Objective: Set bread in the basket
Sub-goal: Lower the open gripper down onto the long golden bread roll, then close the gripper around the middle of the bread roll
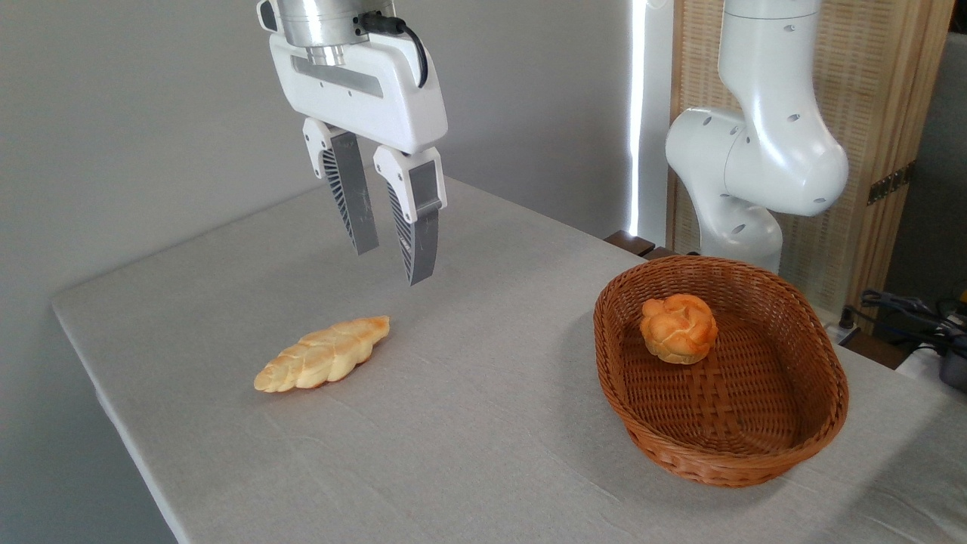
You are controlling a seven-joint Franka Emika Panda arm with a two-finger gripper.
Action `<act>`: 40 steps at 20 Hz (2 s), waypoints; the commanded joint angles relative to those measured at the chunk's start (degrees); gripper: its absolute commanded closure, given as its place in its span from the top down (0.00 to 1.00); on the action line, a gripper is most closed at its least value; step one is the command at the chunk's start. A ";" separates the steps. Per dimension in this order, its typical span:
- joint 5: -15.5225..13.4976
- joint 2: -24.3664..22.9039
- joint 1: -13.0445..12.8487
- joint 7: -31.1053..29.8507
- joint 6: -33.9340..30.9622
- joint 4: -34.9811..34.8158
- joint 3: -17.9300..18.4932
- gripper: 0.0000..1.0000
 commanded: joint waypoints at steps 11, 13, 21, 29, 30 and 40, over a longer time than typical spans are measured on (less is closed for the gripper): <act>-9.04 -1.30 0.20 -5.01 3.59 -4.61 -0.13 1.00; -10.54 -1.21 -0.24 -10.28 7.98 -8.04 -1.44 1.00; -10.90 2.03 -2.17 -12.51 29.61 -21.32 -8.75 1.00; -8.09 8.36 -3.23 -11.36 35.51 -21.41 -11.21 1.00; -8.00 8.54 -3.31 -11.36 35.51 -21.41 -11.73 1.00; -6.51 8.98 -3.23 -11.28 35.60 -21.41 -11.83 0.24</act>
